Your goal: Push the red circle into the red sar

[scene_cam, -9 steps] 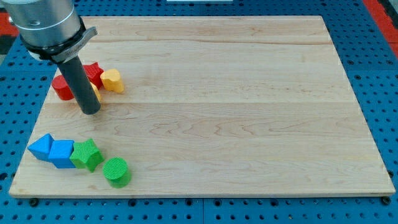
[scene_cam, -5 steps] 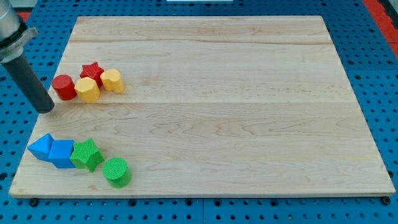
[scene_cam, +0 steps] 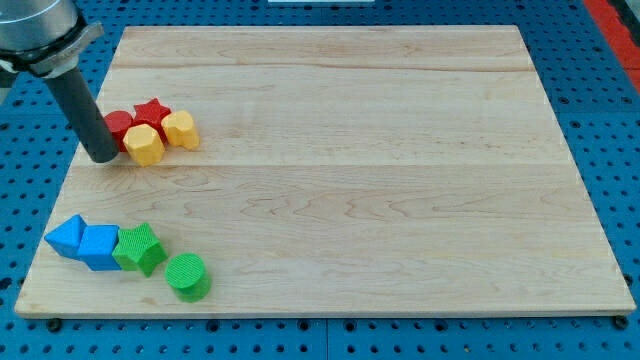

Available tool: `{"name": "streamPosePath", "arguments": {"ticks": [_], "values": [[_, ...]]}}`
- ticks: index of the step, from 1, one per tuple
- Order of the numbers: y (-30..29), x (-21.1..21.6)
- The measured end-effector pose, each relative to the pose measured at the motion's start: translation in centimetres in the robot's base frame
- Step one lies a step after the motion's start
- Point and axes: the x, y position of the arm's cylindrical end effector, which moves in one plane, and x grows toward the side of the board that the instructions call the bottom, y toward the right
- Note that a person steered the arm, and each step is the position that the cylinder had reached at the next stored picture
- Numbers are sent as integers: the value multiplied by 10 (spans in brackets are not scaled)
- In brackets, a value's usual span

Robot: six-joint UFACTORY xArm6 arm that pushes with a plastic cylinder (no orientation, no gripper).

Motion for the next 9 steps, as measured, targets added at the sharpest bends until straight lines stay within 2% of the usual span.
{"name": "streamPosePath", "arguments": {"ticks": [2,9], "values": [[-23,0],[-37,0]]}}
